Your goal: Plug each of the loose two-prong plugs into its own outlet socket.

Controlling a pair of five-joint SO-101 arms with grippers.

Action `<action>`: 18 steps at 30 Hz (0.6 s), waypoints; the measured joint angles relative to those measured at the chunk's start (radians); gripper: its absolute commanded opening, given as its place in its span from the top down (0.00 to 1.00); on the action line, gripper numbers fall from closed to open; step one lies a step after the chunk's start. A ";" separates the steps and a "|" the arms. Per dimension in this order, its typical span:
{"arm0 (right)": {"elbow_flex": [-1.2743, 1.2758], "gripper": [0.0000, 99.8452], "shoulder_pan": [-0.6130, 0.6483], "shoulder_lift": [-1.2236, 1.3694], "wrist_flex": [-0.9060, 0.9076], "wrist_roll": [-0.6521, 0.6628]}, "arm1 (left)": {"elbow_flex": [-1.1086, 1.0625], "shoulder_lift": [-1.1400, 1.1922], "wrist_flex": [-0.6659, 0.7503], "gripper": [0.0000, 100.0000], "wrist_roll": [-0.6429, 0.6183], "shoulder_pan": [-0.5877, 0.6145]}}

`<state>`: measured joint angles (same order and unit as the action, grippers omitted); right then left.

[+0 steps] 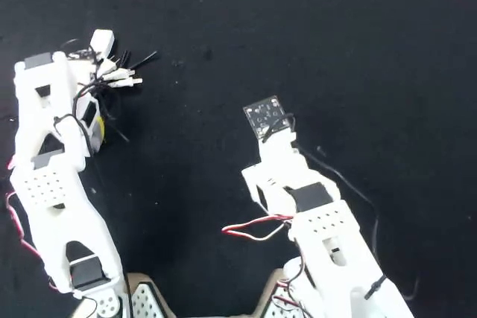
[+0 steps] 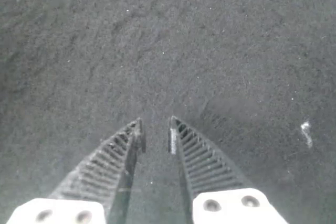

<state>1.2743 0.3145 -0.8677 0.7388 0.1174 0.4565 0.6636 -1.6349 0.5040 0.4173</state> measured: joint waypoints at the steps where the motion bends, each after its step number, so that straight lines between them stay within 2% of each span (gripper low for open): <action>1: 0.000 0.92 0.000 0.000 0.000 0.000 | 0.012 -0.015 -0.025 0.97 0.000 0.000; 8: 0.000 0.92 0.000 0.000 0.000 0.000 | 0.020 -0.219 -0.112 0.97 -0.006 0.035; 14: 0.000 0.92 0.000 0.000 0.000 0.000 | -0.173 -0.459 -0.114 0.97 -0.008 0.146; 18: 0.000 0.92 0.000 0.000 0.000 0.000 | -0.331 -0.614 -0.115 0.97 0.091 0.230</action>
<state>1.2743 0.3145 -0.8677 0.7388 0.1174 0.1250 0.0499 -1.7499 0.5946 0.6475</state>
